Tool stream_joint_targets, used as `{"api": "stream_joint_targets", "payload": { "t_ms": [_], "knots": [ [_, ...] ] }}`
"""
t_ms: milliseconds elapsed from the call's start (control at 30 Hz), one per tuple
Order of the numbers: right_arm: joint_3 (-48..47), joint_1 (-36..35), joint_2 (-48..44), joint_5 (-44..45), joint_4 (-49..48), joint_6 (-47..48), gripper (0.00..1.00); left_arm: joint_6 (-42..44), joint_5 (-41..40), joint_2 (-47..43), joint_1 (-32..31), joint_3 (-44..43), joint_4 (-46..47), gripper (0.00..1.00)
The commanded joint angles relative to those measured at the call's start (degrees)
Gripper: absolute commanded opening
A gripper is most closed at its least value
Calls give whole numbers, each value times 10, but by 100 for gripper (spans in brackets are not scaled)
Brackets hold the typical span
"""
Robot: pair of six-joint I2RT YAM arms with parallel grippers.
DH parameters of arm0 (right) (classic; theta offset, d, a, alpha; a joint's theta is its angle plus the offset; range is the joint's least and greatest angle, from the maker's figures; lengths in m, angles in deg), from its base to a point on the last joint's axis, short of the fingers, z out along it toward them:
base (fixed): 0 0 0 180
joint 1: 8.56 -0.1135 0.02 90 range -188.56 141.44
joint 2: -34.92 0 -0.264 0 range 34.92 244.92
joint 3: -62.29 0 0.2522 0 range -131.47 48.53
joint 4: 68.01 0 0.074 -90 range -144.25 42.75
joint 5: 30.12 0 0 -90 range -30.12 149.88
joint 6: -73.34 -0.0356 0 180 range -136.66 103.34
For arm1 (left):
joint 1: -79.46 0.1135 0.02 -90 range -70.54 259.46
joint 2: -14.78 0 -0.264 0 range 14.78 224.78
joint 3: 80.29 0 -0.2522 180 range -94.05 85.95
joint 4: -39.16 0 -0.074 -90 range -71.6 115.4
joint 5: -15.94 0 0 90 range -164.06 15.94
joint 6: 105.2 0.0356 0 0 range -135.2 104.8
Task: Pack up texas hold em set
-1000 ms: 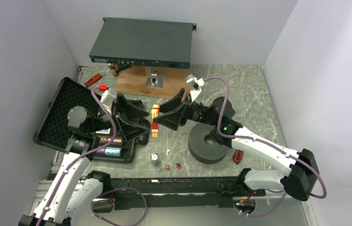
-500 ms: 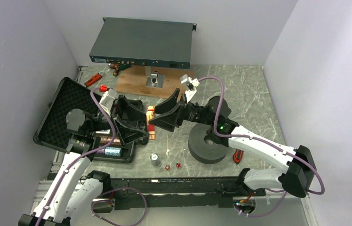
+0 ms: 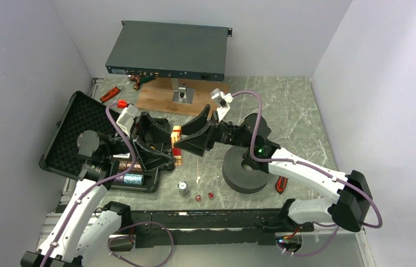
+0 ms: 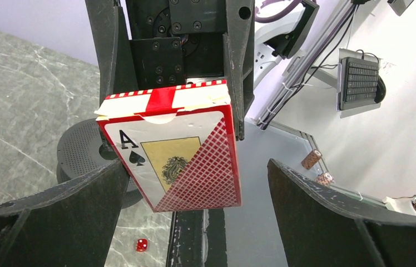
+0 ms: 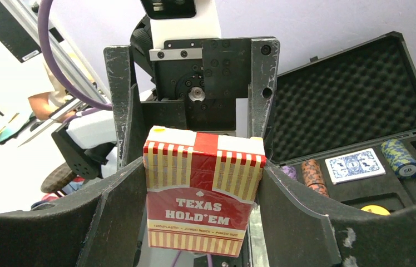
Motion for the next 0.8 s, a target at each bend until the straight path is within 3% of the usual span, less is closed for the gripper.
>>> {"api": "stream_joint_targets", "payload": {
  "t_ms": [0, 333, 467, 633, 700, 767],
  "knots": [
    [-30, -4, -4, 11, -44, 11, 0, -8, -3, 5, -13, -2, 32, 100],
    [-33, -18, -6, 30, -25, 32, 0, 8, -29, 8, -29, 5, 18, 83],
    [-29, -21, -9, 38, -26, 35, 0, 13, -28, 6, -31, 8, 22, 56],
    [-23, -22, -17, 49, -29, 37, 1, 49, -47, -5, -32, -3, -34, 9],
    [-21, -22, -22, 56, -25, 38, 12, 68, -59, -13, -32, -9, -65, 0],
    [-18, -22, -26, 64, -21, 41, 29, 75, -64, -17, -32, -11, -75, 0]
  ]
}}
